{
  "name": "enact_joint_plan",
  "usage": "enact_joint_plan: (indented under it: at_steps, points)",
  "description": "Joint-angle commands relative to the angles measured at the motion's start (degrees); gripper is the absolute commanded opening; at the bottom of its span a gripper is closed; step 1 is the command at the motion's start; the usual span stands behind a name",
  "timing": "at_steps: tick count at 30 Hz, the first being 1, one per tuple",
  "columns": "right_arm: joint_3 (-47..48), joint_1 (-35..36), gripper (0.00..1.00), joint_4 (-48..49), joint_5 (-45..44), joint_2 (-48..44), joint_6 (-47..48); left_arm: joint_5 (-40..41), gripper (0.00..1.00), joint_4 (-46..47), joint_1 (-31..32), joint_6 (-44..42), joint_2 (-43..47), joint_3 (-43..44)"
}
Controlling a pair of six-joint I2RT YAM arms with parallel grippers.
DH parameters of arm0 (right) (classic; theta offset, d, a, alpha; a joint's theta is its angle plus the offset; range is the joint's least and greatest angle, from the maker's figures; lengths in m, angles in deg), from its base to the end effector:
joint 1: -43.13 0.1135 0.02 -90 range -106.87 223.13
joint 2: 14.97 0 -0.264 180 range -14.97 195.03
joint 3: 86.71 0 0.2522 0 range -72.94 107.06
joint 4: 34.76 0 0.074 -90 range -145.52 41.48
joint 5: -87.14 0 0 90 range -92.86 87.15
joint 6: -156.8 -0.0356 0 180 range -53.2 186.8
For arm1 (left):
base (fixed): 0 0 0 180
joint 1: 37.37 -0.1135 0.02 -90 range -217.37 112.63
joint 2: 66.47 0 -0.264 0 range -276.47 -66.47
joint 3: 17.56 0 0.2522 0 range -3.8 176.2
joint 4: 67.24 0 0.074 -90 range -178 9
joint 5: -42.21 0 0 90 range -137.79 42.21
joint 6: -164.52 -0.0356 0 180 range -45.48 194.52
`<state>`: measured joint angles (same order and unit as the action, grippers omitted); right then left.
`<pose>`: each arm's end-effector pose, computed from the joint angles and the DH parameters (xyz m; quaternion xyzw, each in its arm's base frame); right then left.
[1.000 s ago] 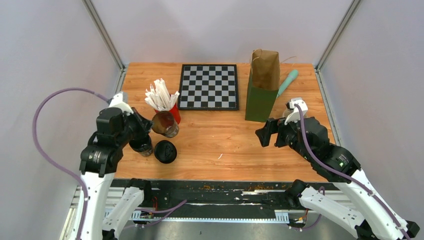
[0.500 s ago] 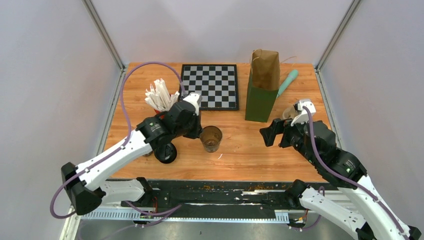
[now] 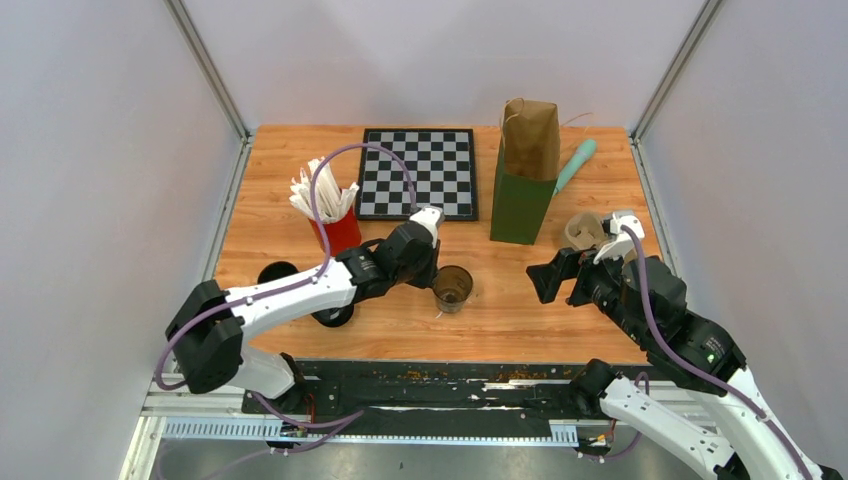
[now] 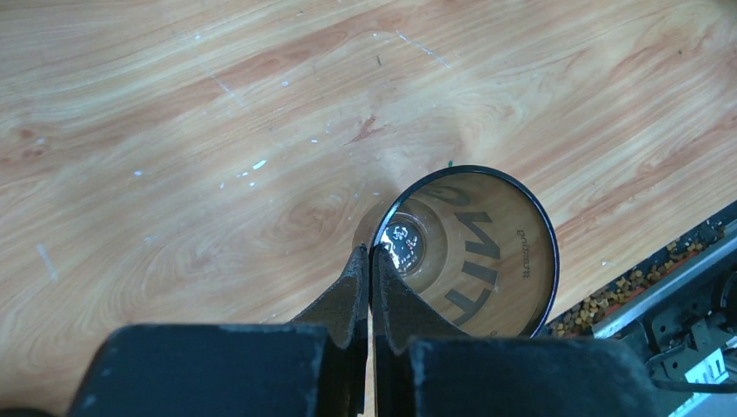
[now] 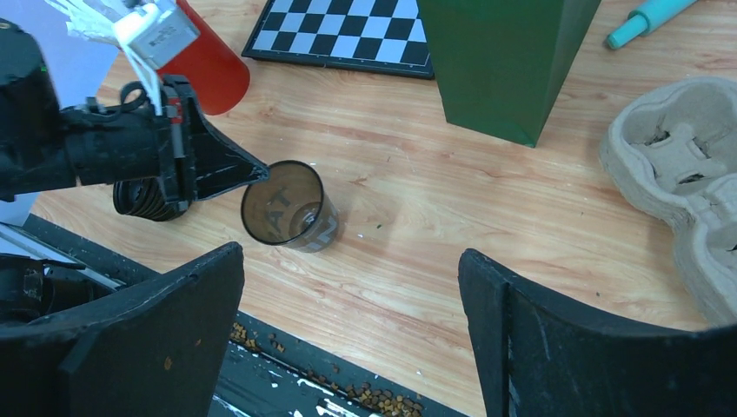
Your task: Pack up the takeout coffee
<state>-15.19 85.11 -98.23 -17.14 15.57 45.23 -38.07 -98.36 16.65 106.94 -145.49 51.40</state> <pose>0.0678 0.0492 0.3715 -0.0782 0.8242 0.2025 0.5231 0.1812 -0.2394 0.2568 0.1356 0.8978 -0.2258 0.3529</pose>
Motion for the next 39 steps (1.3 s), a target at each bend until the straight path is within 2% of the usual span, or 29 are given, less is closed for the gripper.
enact_joint_plan:
  at_steps: [1,6,9,14,17,21,26,29,33,36,39]
  points:
    - [0.0,0.3,0.93,0.6,0.7,-0.6,-1.0,-2.2,0.0,9.7,0.3,-0.9,-3.6,-0.7]
    - [0.4,0.3,0.93,0.6,1.0,0.0,-0.6,-4.4,0.01,13.4,0.5,-0.1,-6.9,-2.0]
    - [0.7,0.3,0.93,0.0,1.0,0.5,-0.3,-4.2,0.07,12.5,0.6,-0.4,-7.0,-1.9]
    - [0.4,0.4,0.93,-0.8,1.0,0.5,-0.1,-3.1,0.41,8.1,0.6,-0.9,-3.9,-0.8]
    - [0.0,0.3,0.93,-1.1,1.1,0.1,-0.2,-2.0,0.56,4.0,0.6,-1.5,-0.7,0.6]
    - [-1.2,0.4,0.93,-1.4,1.2,-0.8,-0.8,0.7,0.69,-3.0,0.6,-3.0,3.5,2.9]
    - [-2.8,0.3,0.93,-1.5,1.4,-1.2,-1.4,9.9,0.82,-16.1,0.6,-4.0,7.8,6.5]
    - [-3.3,0.3,0.93,-1.1,1.6,-1.1,-1.6,14.1,0.84,-24.0,0.6,-3.8,9.5,8.1]
    - [-3.5,0.3,0.93,-0.7,1.4,-0.7,-1.3,21.8,0.8,-32.9,0.6,-0.6,12.2,7.1]
    - [-3.9,0.3,0.93,-0.1,1.9,-0.3,-1.5,26.1,0.76,-34.4,-0.3,0.8,14.6,4.2]
    - [-4.4,0.3,0.93,0.9,2.6,0.0,-1.9,22.7,0.72,-32.3,-4.0,0.8,16.4,0.7]
